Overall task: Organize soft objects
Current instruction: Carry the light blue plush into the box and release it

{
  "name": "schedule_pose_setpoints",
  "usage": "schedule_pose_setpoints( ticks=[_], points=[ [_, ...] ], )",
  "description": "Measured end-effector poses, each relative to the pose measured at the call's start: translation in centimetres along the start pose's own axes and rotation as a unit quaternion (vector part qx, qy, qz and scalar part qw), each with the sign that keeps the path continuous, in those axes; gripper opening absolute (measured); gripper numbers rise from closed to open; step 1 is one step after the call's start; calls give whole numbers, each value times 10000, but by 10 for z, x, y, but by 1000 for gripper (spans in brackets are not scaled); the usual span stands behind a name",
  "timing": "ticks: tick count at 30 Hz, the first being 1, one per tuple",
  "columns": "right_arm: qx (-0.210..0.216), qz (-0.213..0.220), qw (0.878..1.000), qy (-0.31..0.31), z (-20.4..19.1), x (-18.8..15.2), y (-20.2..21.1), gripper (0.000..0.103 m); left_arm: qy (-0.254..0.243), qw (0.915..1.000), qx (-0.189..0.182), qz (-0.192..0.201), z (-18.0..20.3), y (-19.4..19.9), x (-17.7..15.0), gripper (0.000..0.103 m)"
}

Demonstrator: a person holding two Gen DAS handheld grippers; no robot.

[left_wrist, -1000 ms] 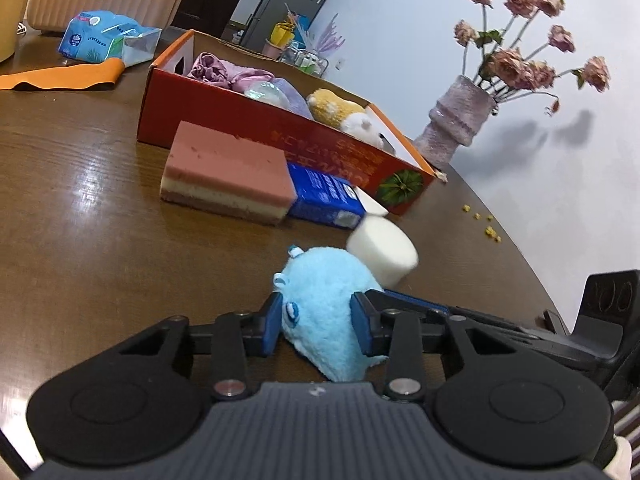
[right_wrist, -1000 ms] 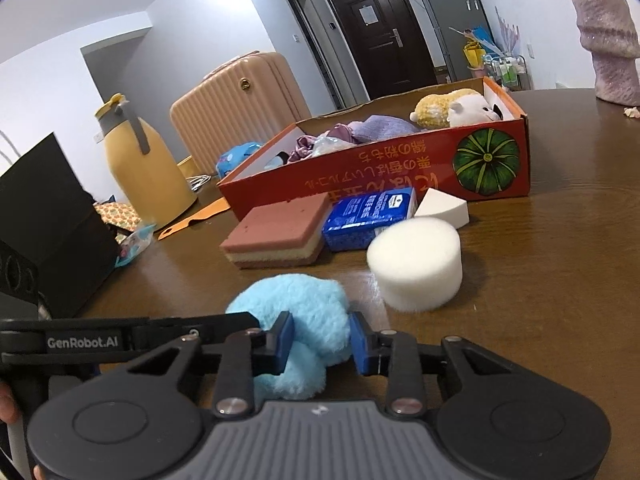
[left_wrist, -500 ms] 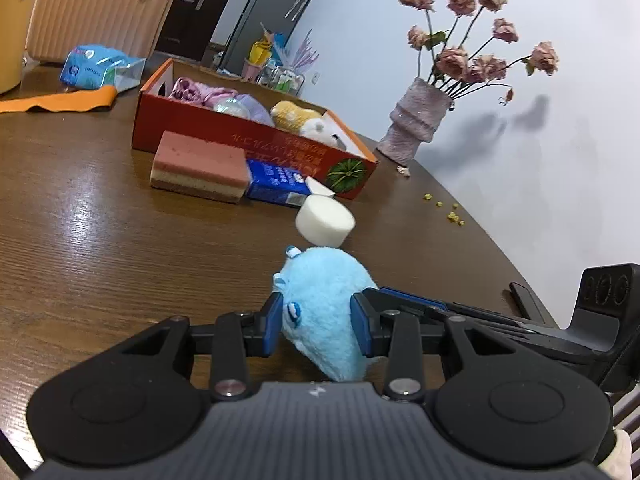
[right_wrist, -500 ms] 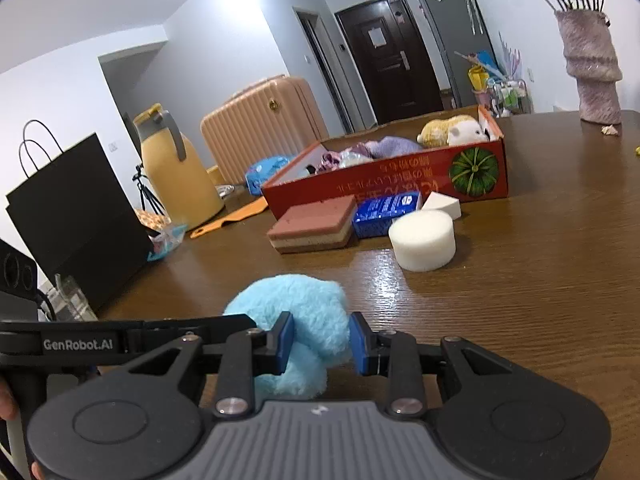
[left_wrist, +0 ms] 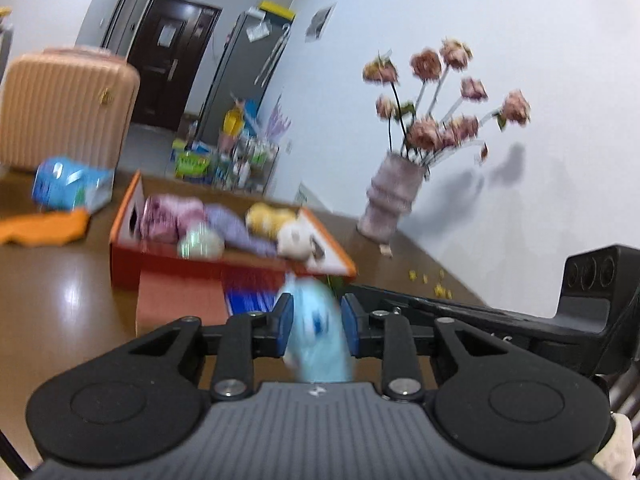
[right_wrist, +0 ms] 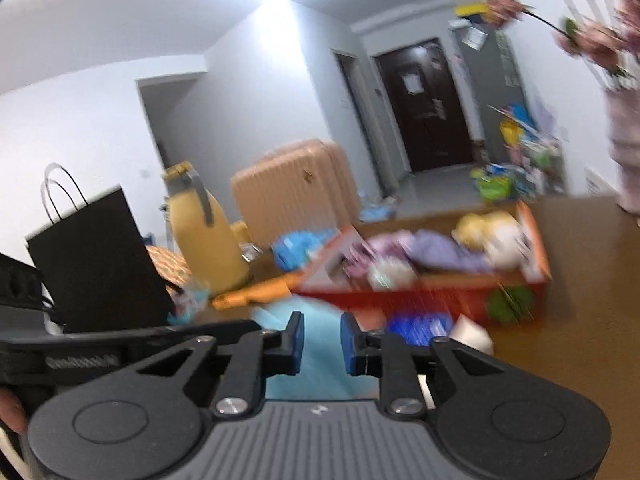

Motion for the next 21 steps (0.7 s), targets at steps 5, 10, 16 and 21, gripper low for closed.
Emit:
schedule_pose_setpoints(
  ticks=[5,10,16,21],
  points=[
    [-180,62,9995,260,-1,44,-62,19,56,9990,432,22,-49,-27,38,26],
    [-136,-489,9984,230,17,20,-92,38,294,9986,403,-171,-87,-18,6,61],
    [-275,-1258,9897,624,11,-55,-100,52,1184,9901,311,-689,-108,-19,-67,63],
    [-329,-1554,9861,483,12,-81,-114,52,1291,9887,239,-731,-114,-36,-78,44]
  ],
)
Point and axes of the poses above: each gripper's, at about its wrist camera, not at the fingertips, and y roughly against the way its jaws point, z to its right, x to its top, the point moved 9 cm from there along -y, roughly the way its jaws point, and after that the axes turned 11 degrees about -x, right-handed, at the moved point
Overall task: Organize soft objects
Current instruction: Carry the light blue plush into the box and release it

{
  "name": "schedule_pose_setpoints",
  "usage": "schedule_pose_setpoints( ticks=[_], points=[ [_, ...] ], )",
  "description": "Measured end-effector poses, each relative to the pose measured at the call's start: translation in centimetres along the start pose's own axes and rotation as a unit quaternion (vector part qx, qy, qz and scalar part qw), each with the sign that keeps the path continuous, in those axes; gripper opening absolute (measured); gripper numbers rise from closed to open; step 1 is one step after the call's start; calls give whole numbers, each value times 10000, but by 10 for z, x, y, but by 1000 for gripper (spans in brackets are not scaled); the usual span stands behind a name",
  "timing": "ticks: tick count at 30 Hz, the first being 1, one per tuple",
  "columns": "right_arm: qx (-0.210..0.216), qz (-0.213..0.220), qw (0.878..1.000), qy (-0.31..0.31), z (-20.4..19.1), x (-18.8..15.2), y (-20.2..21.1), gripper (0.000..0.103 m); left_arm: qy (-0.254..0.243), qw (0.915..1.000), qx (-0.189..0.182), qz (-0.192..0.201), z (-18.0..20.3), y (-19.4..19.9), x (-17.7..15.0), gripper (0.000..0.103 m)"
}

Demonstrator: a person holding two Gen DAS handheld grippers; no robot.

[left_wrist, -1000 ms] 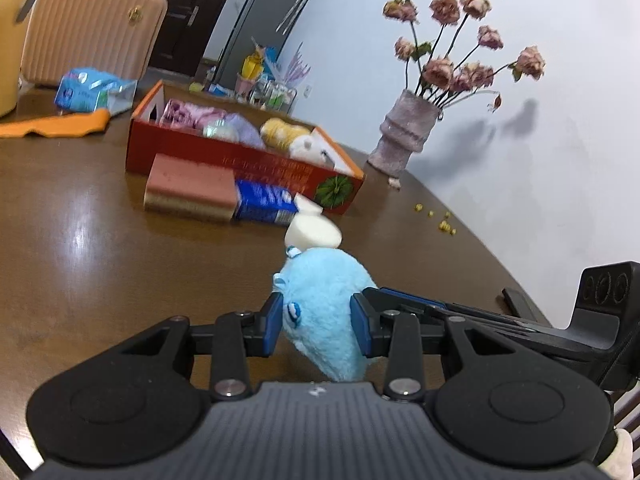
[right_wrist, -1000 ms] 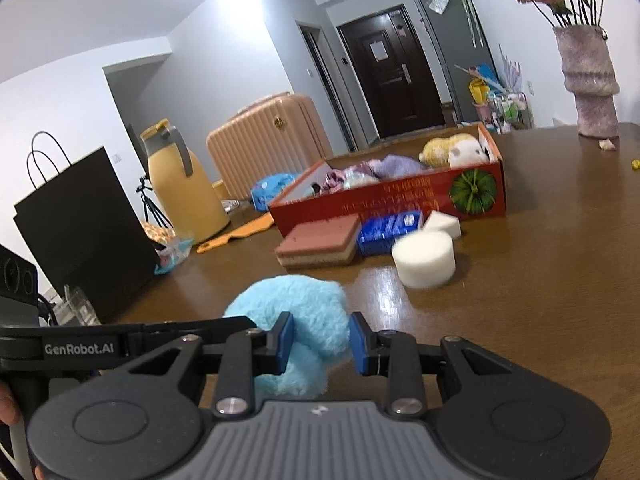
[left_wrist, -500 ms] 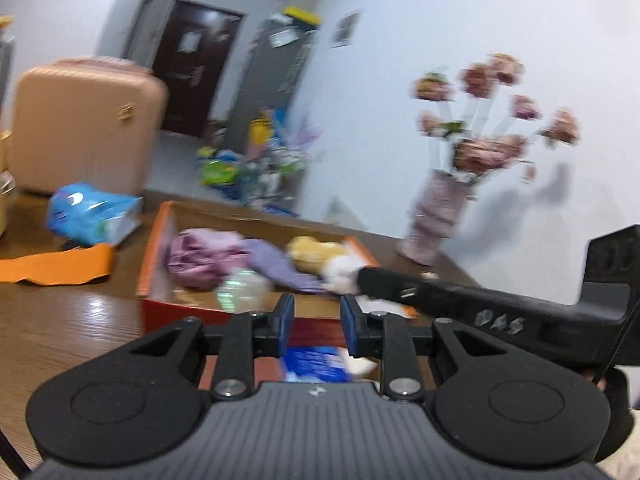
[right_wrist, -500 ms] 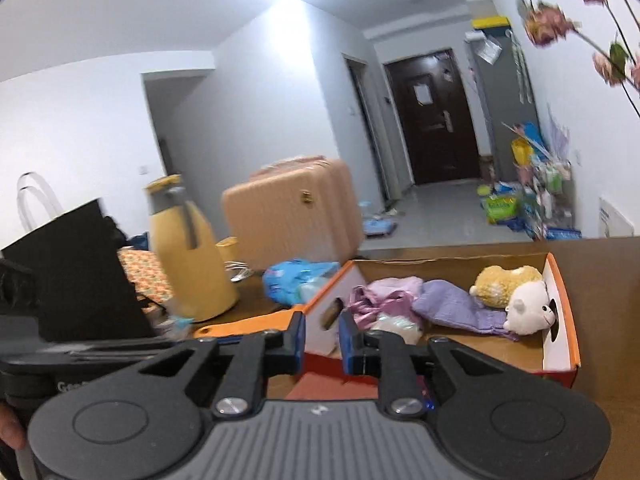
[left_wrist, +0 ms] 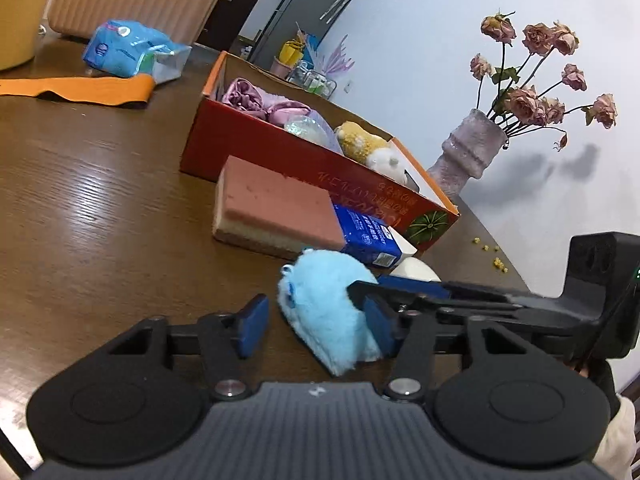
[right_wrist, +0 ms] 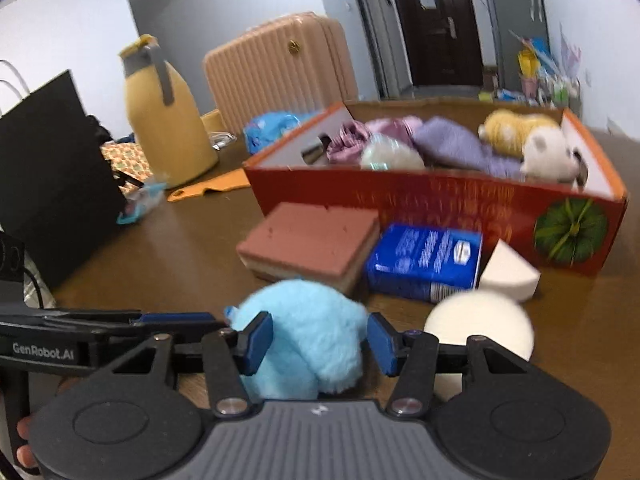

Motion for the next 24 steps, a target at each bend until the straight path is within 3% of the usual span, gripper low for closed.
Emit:
schedule_pose_setpoints(
  ticks=[1,2,4,6,9,13,16,19,20,21,24],
  points=[
    [64,-14,9999,-85,0,0,-1,51,29,10000,-10,-33,-2,-4,0,35],
    [111,-11,9999,-117,-1,-1,-1,45,75,10000,-28,-25,-3,-6,0,34],
    [138,20,9997,-216,0,0,-2,42,122,9999,-45,40,-5,-6,-1,32],
    [106,45,9995,-284,0,-1,3,31,106,9999,-36,84,-3,-3,-2,32],
    [81,257,9991,-332,-4,7,17,30,65,9995,-158,277,6,9,6,32],
    [56,667,9977,-96,-15,43,29,30,-237,9968,-220,731,17,22,47,32],
    [47,970,9953,37,-20,87,27,30,-432,9933,-233,1049,19,24,94,32],
    [13,1000,9948,166,-23,134,-5,30,-275,9934,-395,1041,3,8,138,32],
    [105,871,9961,99,-23,146,-23,27,-113,9941,-527,943,-7,-3,149,20],
    [225,653,9976,33,-22,155,-43,19,-1,9950,-488,868,-18,-15,157,20],
    [-42,121,9999,-15,-14,162,-98,20,37,9987,-50,505,-52,-46,156,21]
  ],
)
Point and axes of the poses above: each gripper's, at about its wrist camera, not at the fingertips, and y roughly against the way its jaws point, z to its right, x to its top, the point moved 9 cm from there along -y, roughly the way its jaws point, and after that the axes turned 11 degrees about -x, right-handed, at the moved point
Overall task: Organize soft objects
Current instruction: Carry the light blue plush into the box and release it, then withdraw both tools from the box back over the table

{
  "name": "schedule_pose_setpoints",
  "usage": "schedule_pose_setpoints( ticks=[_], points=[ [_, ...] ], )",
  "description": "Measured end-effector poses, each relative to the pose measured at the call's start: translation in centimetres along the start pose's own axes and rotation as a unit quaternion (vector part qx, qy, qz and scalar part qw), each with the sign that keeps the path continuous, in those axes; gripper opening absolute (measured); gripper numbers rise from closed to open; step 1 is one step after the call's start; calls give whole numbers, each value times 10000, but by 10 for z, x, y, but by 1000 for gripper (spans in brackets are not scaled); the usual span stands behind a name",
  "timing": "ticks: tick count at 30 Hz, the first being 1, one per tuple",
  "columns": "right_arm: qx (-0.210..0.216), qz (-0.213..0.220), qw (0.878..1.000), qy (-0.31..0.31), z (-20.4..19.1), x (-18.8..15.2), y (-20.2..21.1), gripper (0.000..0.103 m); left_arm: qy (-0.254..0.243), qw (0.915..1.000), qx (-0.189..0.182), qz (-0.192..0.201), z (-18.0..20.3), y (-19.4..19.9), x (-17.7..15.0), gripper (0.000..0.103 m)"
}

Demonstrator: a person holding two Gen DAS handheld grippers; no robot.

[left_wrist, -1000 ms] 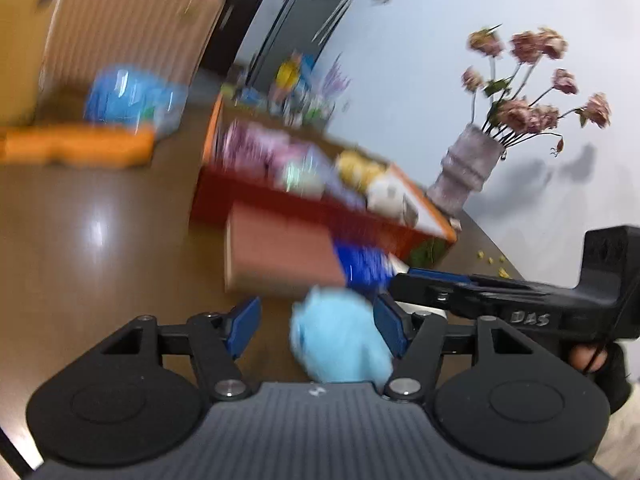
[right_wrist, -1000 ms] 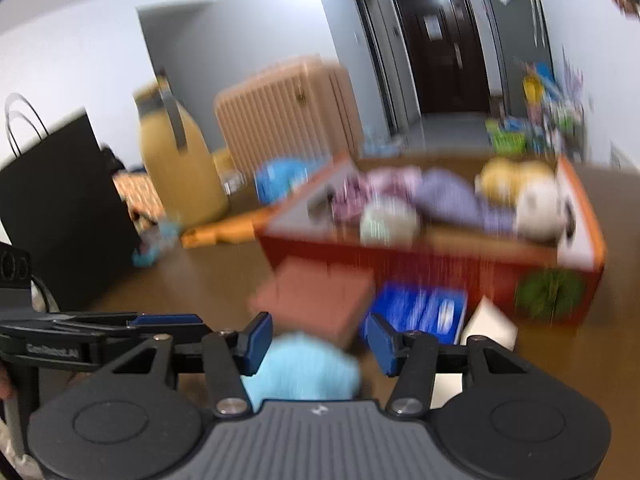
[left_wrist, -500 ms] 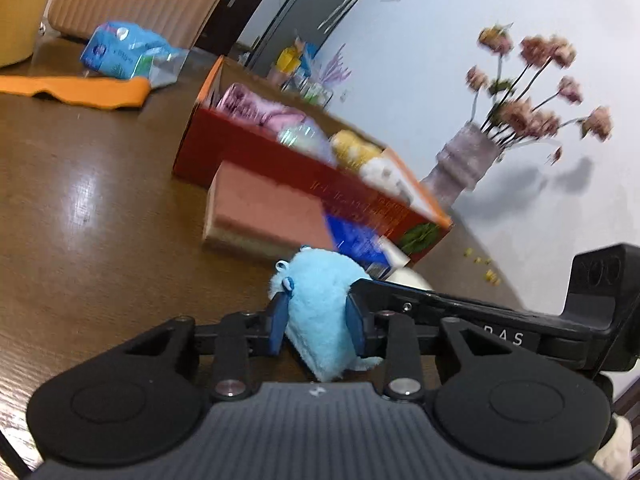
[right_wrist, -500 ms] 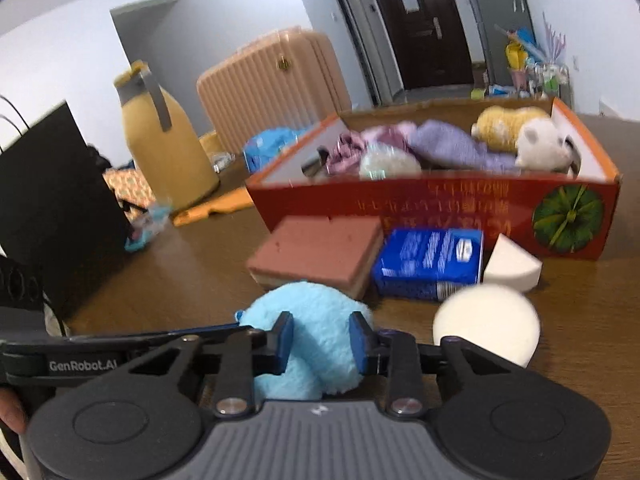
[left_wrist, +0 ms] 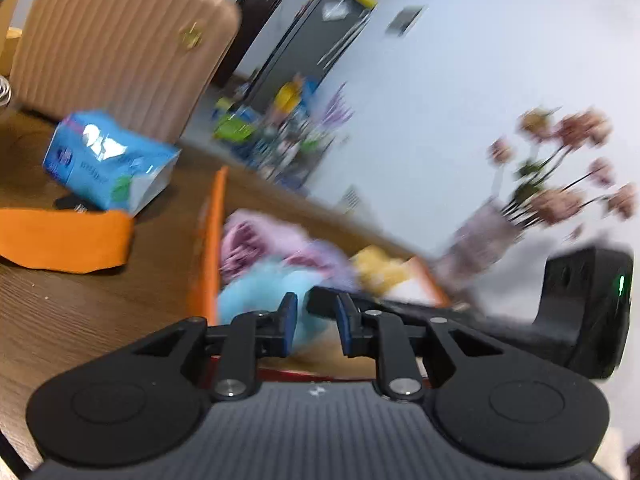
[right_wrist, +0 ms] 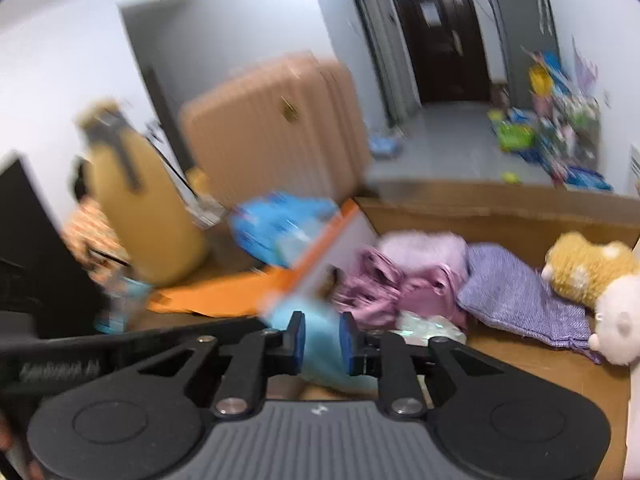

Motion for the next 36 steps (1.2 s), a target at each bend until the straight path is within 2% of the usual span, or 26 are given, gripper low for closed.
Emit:
schedule_pose_setpoints(
  ticks=[2,4,7,10,15,18,20,23,26,31,36],
  points=[
    [-247,-207,9995,41,4,-6,-23,20,-80,9997,177,-119,-11,-6,-10,21],
    [-252,-272,9993,36,5,-15,-33,20,-218,9996,138,-76,-13,-4,-15,21],
    [-227,-256,9994,-104,9,-16,-32,23,-295,9995,136,-21,-11,5,-9,27],
    [-358,-110,9992,132,11,-10,-17,27,-655,9970,404,94,-4,16,-5,30],
    [-629,437,9960,452,22,2,48,37,-1085,9905,819,225,14,37,-3,33],
    [-911,753,9909,649,34,0,98,45,-1493,9826,1071,286,34,58,-10,39],
    [-1112,903,9868,759,44,-7,127,52,-1727,9774,1176,324,48,73,-18,49],
    [-1359,1110,9806,879,56,-25,169,53,-2005,9709,1240,427,73,100,-32,60],
    [-1426,1308,9778,805,65,-44,205,57,-2180,9658,1305,522,95,123,-48,66],
    [-1381,1547,9764,597,69,-87,246,60,-2200,9649,1277,658,130,154,-80,72],
    [-1257,1458,9804,428,61,-144,262,61,-2073,9686,1235,600,150,171,-123,74]
  ],
)
Point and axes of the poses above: each gripper's, at about its wrist camera, not at the fingertips, and y roughly against the way its jaws point, z to its right, x to its top, the point moved 9 cm from there along -y, roughly the way its jaws point, and after that the axes turned 11 degrees about -x, right-handed, at the moved point
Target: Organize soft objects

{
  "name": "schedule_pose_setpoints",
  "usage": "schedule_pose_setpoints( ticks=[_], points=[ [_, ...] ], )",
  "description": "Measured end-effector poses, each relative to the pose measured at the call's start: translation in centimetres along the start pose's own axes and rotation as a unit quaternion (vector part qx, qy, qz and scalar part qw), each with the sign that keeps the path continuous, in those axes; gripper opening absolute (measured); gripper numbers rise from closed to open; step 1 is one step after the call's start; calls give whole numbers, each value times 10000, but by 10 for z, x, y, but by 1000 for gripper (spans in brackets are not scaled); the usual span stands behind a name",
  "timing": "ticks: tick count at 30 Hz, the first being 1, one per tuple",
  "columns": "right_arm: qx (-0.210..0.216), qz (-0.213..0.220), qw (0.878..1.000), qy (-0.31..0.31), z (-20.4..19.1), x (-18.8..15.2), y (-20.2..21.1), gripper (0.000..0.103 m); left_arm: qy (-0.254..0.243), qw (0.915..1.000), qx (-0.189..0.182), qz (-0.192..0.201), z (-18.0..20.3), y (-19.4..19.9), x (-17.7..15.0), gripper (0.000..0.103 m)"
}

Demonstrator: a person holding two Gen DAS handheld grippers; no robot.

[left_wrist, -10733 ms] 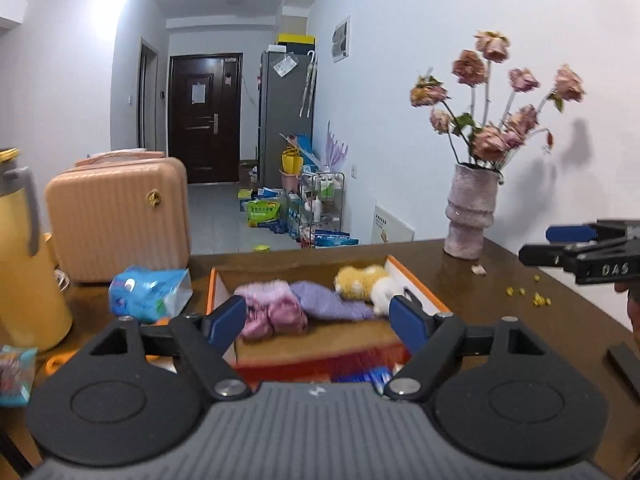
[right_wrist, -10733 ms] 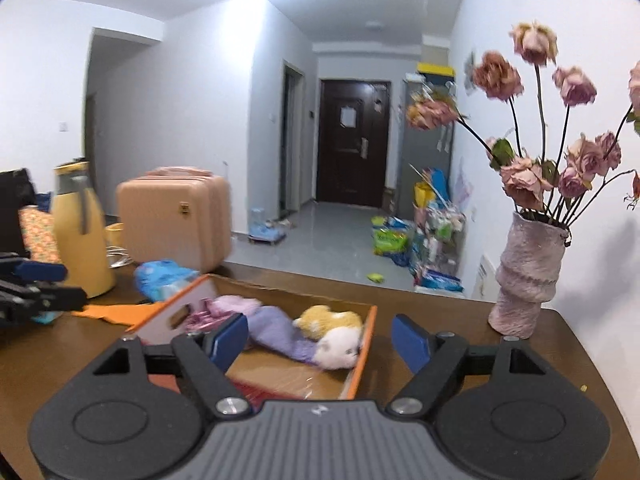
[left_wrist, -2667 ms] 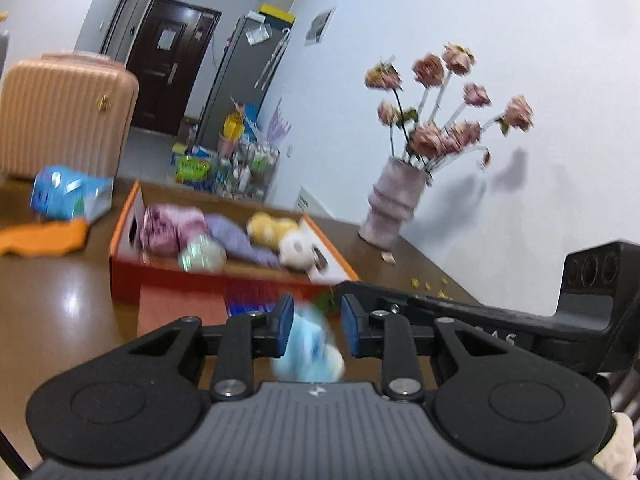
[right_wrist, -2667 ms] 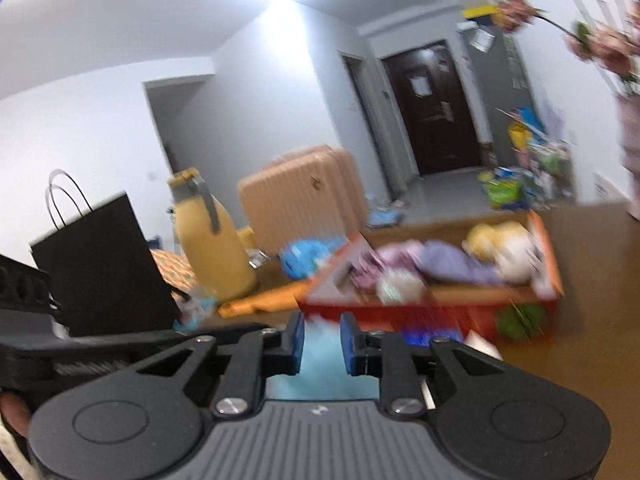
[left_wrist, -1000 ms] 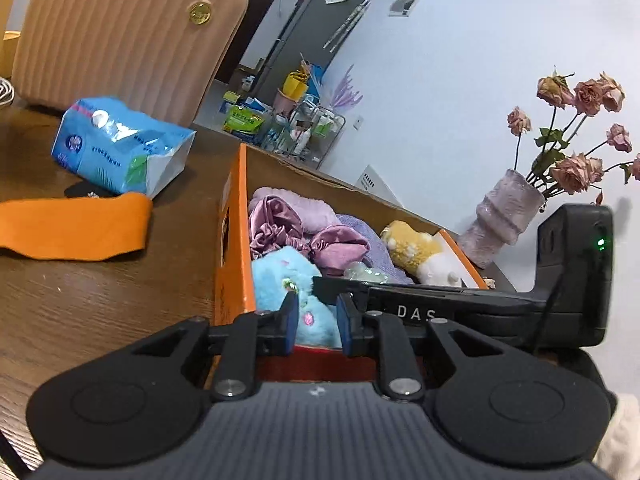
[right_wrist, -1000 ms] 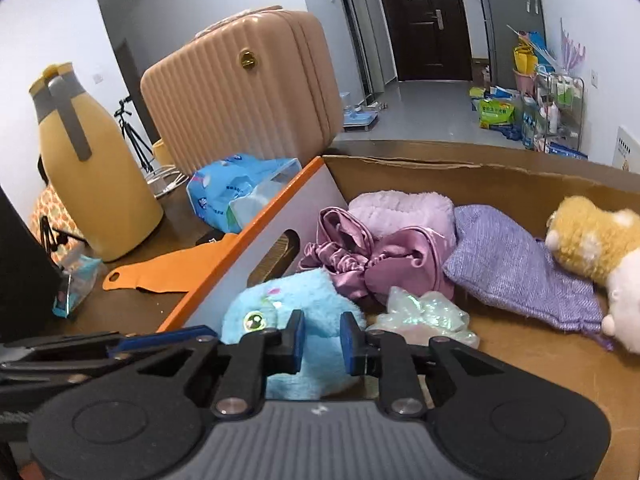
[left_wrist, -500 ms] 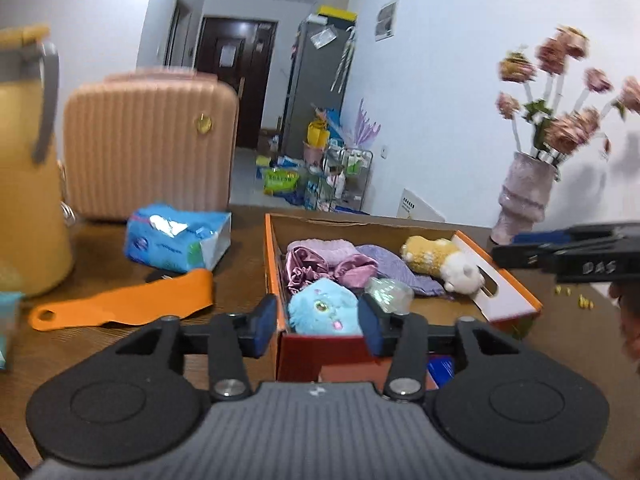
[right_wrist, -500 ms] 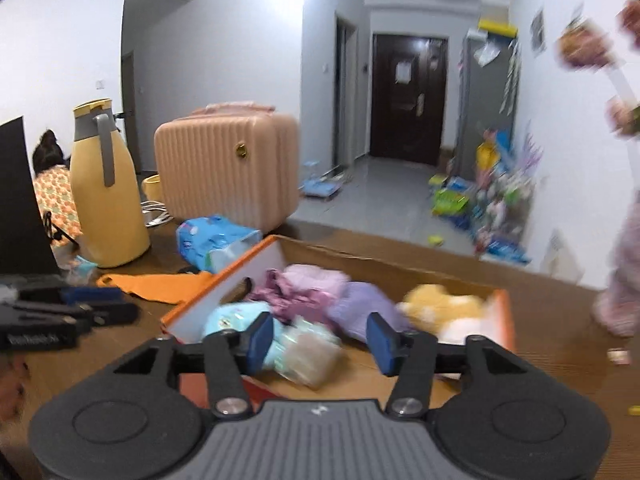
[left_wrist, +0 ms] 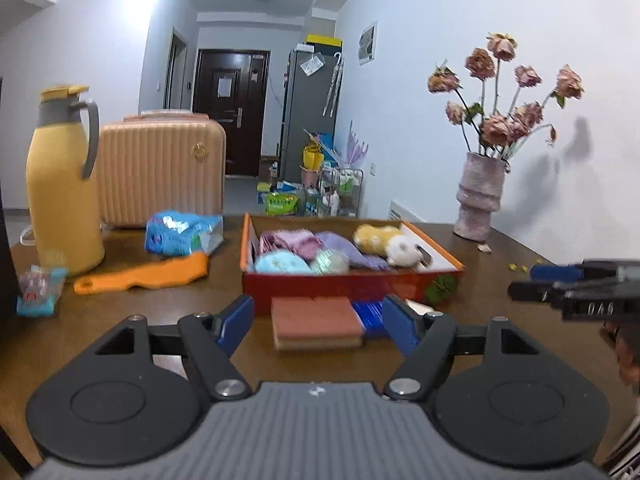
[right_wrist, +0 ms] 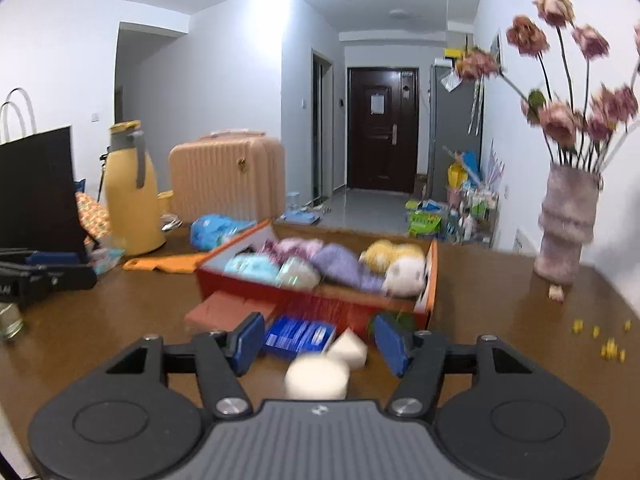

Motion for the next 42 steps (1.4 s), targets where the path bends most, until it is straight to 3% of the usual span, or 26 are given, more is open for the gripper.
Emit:
schedule_pose_setpoints(
  ticks=[8,14,18,23,27,32,35,38,42],
  points=[
    [338,-315,9974,-546,-9,-65,43,61,303,9982,-134,-508,20,5,-53,74],
    [329,-272,9974,-581,-13,-66,42,59,329,9981,-174,-497,19,-2,-50,74],
    [483,-319,9955,-748,-22,-64,29,45,463,9973,-228,-528,8,-19,-48,74],
    [683,-613,9916,-912,-40,-60,-15,36,658,9957,-131,-646,-27,-61,-39,72],
    [971,-823,9857,-1108,-61,-46,-68,35,915,9923,-254,-791,-61,-110,-27,66],
    [1026,-1053,9817,-1207,-82,-24,-140,32,1300,9852,-431,-1032,-99,-172,-21,53],
    [832,-1176,9813,-1274,-86,-19,-174,31,1659,9766,-822,-1098,-107,-189,-29,40],
    [901,-1250,9777,-1426,-87,-27,-191,29,1932,9699,-924,-1158,-114,-194,-41,39],
    [1003,-1145,9795,-1317,-90,-30,-193,29,1860,9723,-827,-1147,-113,-193,-41,38]
  ],
)
Point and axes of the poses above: each gripper's, at about its wrist camera, not at the fingertips, and y roughly against the way its jaws point, z to its right, x to its top, the point moved 9 cm from there along -y, roughly the way its jaws point, and after that the axes turned 11 degrees about -x, right-handed, at the moved point
